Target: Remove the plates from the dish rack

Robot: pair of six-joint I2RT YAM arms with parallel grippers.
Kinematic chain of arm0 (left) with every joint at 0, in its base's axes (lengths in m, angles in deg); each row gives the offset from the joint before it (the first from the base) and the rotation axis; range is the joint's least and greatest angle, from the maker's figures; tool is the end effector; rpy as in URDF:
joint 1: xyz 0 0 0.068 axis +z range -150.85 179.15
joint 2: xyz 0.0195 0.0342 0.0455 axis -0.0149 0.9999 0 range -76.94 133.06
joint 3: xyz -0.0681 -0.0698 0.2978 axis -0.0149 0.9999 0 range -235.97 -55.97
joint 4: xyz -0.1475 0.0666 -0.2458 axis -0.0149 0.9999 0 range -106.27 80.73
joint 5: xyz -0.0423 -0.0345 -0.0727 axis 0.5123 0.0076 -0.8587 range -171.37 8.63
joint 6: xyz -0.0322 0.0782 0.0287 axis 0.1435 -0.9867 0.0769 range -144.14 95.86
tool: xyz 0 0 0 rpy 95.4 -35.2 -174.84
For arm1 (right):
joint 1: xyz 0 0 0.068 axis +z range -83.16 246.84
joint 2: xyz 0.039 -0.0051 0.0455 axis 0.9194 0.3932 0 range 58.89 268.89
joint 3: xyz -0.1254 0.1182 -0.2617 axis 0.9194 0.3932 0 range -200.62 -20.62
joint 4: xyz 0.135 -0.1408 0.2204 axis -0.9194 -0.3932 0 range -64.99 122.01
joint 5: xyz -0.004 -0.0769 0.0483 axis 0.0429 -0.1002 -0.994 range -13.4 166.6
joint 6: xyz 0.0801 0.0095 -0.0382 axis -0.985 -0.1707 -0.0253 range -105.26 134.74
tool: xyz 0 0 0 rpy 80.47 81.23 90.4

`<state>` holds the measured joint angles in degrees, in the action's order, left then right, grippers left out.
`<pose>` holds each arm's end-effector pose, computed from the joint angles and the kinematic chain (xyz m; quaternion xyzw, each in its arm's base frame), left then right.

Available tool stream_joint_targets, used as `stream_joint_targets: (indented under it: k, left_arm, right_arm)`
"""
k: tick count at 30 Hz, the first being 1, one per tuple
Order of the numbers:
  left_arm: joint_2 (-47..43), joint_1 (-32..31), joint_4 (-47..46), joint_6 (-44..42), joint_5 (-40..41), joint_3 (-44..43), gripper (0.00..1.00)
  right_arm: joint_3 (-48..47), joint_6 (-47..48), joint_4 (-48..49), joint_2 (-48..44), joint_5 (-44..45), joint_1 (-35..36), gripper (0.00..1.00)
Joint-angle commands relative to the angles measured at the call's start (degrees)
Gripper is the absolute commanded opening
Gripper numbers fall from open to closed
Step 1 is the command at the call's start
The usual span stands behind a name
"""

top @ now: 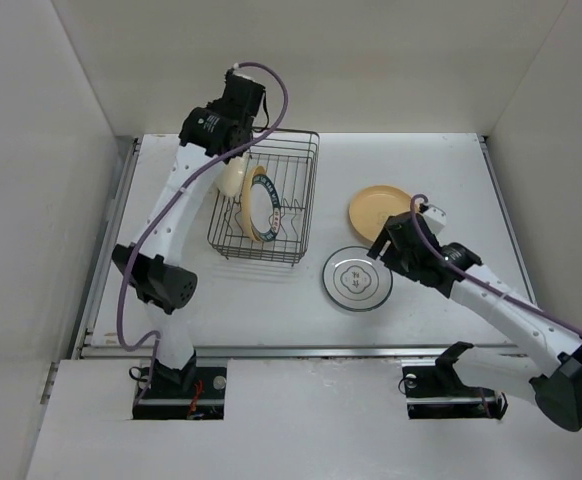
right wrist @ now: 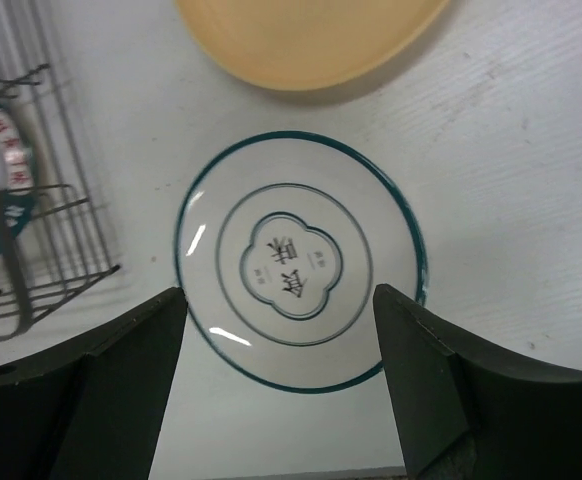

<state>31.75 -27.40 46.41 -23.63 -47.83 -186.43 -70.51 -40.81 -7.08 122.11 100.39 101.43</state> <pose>0.4325 -0.1669 0.4707 0.0794 0.8756 0.1621 0.4481 0.2307 0.1199 0.2640 0.2339 0.8989 0.0852 0.3607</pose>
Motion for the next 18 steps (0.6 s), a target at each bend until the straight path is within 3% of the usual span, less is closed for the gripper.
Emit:
stream_joint_targets:
  k: [1,3,5,8,9,10,12,18]
  left_arm:
    - [-6.90,-2.10,-9.84,-4.63,9.60,0.46,0.00]
    - [-9.10,-2.89,-12.30,-5.61,10.85,0.46,0.00]
    - [-10.68,-2.90,-13.02,-5.61,6.74,0.46,0.00]
    - [-13.67,-2.90,-12.15,-4.30,-8.62,0.46,0.00]
    - [-13.67,-2.90,-11.27,-4.82,-19.19,-0.15,0.00]
    - [-13.67,-2.90,-9.95,-4.82,-24.43,-0.15,0.00]
    - [-12.98,-2.90,-6.17,-5.35,-34.71,-0.77,0.00]
    - [-8.14,-2.90,0.60,-5.87,-49.52,-0.24,0.00]
  right_arm:
    - [-2.41,6.23,8.93,-4.50,-4.01,0.48,0.81]
    - [-1.71,8.96,14.18,-6.61,-7.59,0.48,0.81]
    - [-0.21,11.15,18.94,-10.30,-10.59,0.48,0.81]
    - [2.77,11.78,30.89,-14.61,-17.10,0.48,0.81]
    - [3.30,11.78,33.61,-14.62,-18.42,0.48,0.82]
    - [3.31,11.78,37.47,-15.14,-19.21,0.48,0.82]
    - [2.44,10.90,38.04,-12.70,-19.84,0.48,0.82]
    - [-0.74,12.04,41.63,-5.83,-26.60,0.48,0.82]
